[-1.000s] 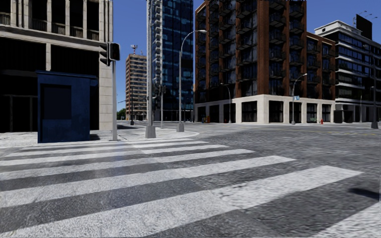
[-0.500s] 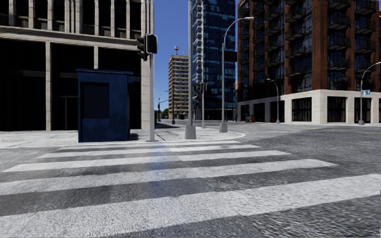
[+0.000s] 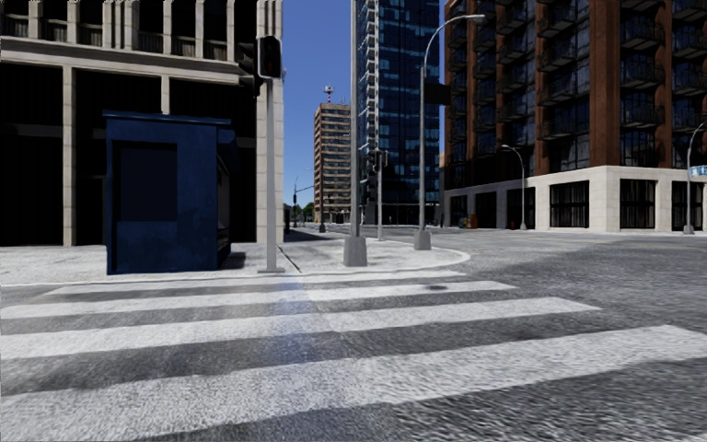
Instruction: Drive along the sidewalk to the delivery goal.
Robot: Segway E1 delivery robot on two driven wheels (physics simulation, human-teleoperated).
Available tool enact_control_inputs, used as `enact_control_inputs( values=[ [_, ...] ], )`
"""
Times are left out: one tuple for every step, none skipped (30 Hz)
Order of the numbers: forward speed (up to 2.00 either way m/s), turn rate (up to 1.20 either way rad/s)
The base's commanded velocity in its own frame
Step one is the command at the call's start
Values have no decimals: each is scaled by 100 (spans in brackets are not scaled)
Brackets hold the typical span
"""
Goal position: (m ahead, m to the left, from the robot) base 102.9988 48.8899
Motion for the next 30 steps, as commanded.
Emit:
enact_control_inputs(
  values=[
    [200, 0],
    [200, 0],
    [197, 0],
    [191, 0],
    [191, 0],
    [189, 0],
    [186, 0],
    [183, 0],
    [179, 0],
    [179, 0],
    [178, 0],
    [177, 0],
    [176, 0],
    [176, 0],
    [176, 0],
    [176, 0],
    [176, 0],
    [176, 0],
    [176, 0],
    [176, 0],
    [176, 4],
    [176, 4],
    [176, 15],
    [176, 24],
    [176, 29],
    [176, 32],
    [176, 32],
    [176, 33],
    [176, 33],
    [176, 22]
  ],
)
